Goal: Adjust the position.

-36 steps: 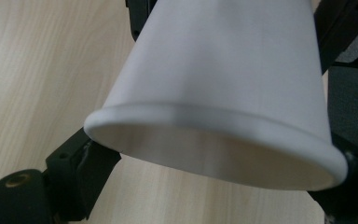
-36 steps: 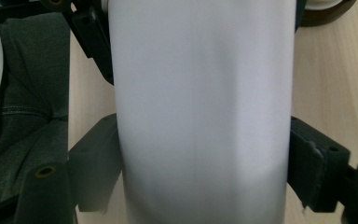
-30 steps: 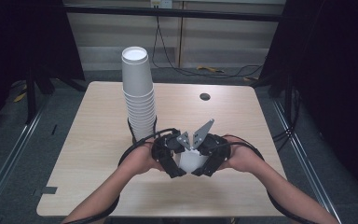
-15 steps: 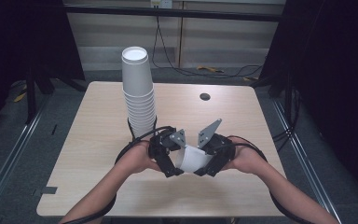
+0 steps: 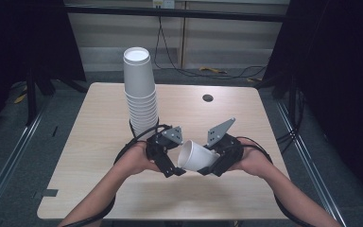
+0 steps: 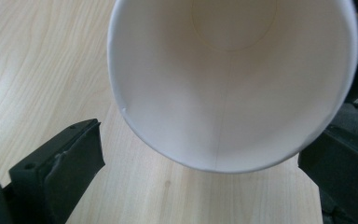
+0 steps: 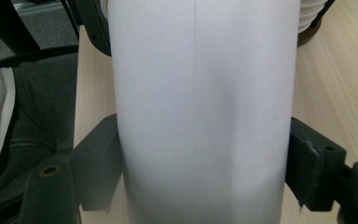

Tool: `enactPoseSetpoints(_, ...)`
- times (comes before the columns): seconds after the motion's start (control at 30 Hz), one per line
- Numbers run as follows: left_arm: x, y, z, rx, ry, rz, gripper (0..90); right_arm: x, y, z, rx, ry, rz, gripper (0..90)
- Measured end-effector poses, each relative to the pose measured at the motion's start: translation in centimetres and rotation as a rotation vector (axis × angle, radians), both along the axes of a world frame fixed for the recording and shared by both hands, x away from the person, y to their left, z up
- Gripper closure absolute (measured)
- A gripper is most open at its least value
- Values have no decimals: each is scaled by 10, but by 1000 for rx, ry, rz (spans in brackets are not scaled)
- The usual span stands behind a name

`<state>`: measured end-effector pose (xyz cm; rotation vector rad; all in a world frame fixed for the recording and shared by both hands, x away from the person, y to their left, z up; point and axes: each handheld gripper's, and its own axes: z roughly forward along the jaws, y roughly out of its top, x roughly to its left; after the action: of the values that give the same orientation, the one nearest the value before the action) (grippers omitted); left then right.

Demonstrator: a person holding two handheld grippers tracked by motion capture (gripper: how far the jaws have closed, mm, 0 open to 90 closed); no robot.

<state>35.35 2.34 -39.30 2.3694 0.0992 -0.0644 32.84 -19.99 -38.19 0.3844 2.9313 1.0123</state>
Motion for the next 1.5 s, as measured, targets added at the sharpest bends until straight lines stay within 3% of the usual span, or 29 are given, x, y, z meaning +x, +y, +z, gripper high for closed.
enactPoseSetpoints(0.43, 1, 0, 1, -84, 53, -4, 0, 0, -5, -3, 79, 3, -5, 224)
enactPoseSetpoints(0.9, 1, -1, 1, -119, 50, -13, 6, -1, -3, -4, 103, -4, 14, 223)
enactPoseSetpoints(1.27, 3, 3, 2, -194, 95, -3, 71, 0, -2, -6, 133, -1, 24, 221)
enactPoseSetpoints(1.5, 5, 6, 1, -211, 115, 3, 96, 2, -1, -6, 150, 3, 27, 221)
